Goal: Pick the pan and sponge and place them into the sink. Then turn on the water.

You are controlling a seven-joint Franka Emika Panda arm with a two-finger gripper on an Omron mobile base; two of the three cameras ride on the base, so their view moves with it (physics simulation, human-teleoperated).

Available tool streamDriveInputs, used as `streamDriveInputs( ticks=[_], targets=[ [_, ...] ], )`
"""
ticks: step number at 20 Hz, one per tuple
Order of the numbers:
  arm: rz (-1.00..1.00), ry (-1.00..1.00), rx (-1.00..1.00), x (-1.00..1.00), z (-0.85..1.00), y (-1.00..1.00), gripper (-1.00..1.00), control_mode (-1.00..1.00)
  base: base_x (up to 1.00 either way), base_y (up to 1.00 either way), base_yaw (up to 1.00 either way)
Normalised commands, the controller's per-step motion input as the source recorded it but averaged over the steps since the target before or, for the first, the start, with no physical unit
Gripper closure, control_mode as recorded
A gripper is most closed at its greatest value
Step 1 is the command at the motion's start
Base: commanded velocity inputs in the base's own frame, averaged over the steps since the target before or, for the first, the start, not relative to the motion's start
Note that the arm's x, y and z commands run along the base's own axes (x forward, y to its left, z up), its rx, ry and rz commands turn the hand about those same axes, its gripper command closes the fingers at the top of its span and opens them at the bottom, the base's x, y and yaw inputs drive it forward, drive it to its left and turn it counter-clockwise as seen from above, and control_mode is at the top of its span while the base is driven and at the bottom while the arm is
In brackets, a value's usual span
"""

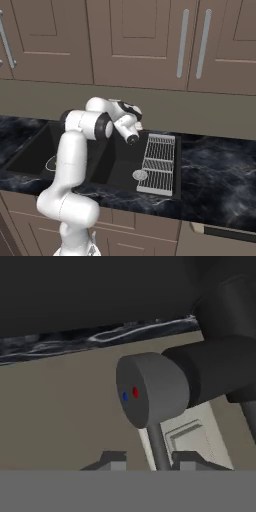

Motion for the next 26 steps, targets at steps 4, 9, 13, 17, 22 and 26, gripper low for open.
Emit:
streamDriveInputs(
  ticks=[4, 9, 13, 17, 22, 26],
  targets=[
    [-0.20, 0.13, 0.00, 0.00, -0.17, -0.88, 1.00, -1.00, 0.00, 0.00, 0.00],
    [-0.18, 0.10, -0.01, 0.00, -0.23, -0.86, 1.00, -1.00, 0.00, 0.00, 0.00],
    [-0.17, 0.07, -0.05, 0.00, -0.26, -0.71, 1.00, -1.00, 0.00, 0.00, 0.00],
    [-0.16, 0.04, -0.07, 0.00, -0.28, -0.64, 1.00, -1.00, 0.00, 0.00, 0.00],
    [-0.12, 0.01, -0.06, 0.00, -0.31, -0.68, 1.00, -1.00, 0.00, 0.00, 0.00],
    [-0.07, 0.00, -0.02, -0.09, -0.23, -0.57, 1.00, -1.00, 0.00, 0.00, 0.00]
  ],
)
